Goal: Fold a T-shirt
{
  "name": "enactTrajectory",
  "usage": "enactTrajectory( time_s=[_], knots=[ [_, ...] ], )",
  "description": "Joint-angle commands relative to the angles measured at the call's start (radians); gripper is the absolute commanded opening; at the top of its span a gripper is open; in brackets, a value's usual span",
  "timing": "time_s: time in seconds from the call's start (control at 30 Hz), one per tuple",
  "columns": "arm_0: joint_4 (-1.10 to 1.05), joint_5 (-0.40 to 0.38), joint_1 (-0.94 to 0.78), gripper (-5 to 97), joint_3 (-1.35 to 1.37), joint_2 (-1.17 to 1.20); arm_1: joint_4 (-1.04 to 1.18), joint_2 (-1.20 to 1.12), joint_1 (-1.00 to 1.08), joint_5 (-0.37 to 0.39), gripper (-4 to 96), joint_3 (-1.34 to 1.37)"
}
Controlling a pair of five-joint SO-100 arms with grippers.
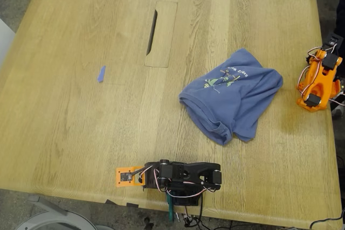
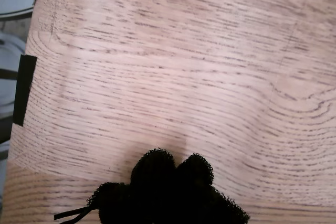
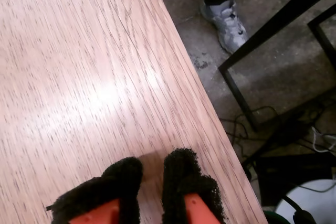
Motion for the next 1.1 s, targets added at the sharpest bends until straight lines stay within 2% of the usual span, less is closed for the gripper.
enactTrajectory(
  time_s=[0.0, 0.37, 1.07],
  knots=[
    [0.021, 0.020, 0.002, 0, -0.017, 0.107, 0.031, 0.009, 0.018, -0.015, 8.1, 0.066],
    [0.021, 0.009, 0.008, 0, -0.017, 0.107, 0.094, 0.009, 0.029, -0.095, 5.7, 0.066],
    [0.021, 0.005, 0.009, 0, -0.017, 0.107, 0.094, 0.009, -0.006, -0.095, 6.1, 0.066]
  ],
)
